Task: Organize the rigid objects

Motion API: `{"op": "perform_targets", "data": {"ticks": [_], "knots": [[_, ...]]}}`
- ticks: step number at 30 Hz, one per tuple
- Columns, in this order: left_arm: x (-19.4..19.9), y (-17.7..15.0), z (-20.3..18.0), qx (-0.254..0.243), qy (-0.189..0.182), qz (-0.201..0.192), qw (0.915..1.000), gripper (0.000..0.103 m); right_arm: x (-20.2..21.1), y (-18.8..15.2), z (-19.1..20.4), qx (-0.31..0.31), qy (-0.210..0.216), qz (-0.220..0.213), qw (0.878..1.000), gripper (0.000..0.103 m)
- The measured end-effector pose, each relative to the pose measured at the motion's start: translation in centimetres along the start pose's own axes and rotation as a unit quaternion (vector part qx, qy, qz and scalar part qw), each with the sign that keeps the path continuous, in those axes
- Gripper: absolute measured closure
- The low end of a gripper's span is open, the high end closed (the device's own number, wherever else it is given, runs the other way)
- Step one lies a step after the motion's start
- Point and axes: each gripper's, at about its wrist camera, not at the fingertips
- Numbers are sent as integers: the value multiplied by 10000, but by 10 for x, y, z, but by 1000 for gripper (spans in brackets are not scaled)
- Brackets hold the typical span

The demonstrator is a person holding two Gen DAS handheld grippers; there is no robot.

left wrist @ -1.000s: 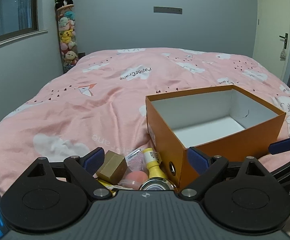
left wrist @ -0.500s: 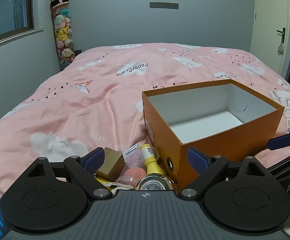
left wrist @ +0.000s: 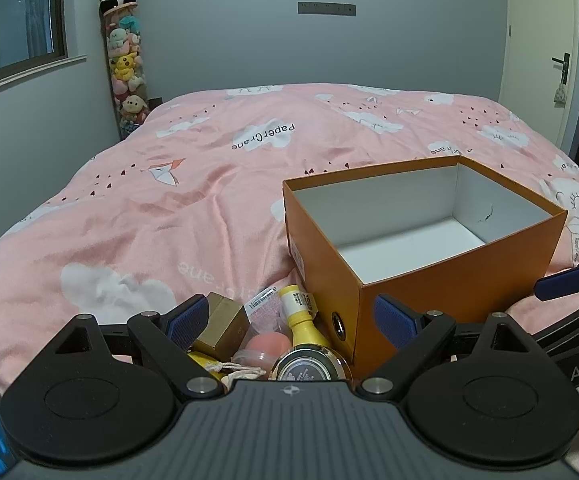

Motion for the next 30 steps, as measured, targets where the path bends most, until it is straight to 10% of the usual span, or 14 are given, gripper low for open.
{"op": "perform_targets", "data": {"ticks": [10,20,30], "knots": [[0,1,0,-67,-101,126,9998,0,-1,-1,-1,-11,33,56,10000,2],[-6,1,24,-297,-291,580,9975,28,-3,11,5,438,417,-44,9982,3],[-26,-19,56,-184,-500,1476,9876,37,-51,29,13,240,1443,861,9855,25]]}}
Point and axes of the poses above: each gripper's, at about its wrist camera, not at the fingertips, and x roughly against the way its jaws point, z to its left, y to its top, and after that the axes turned 4 degrees about y, right-handed
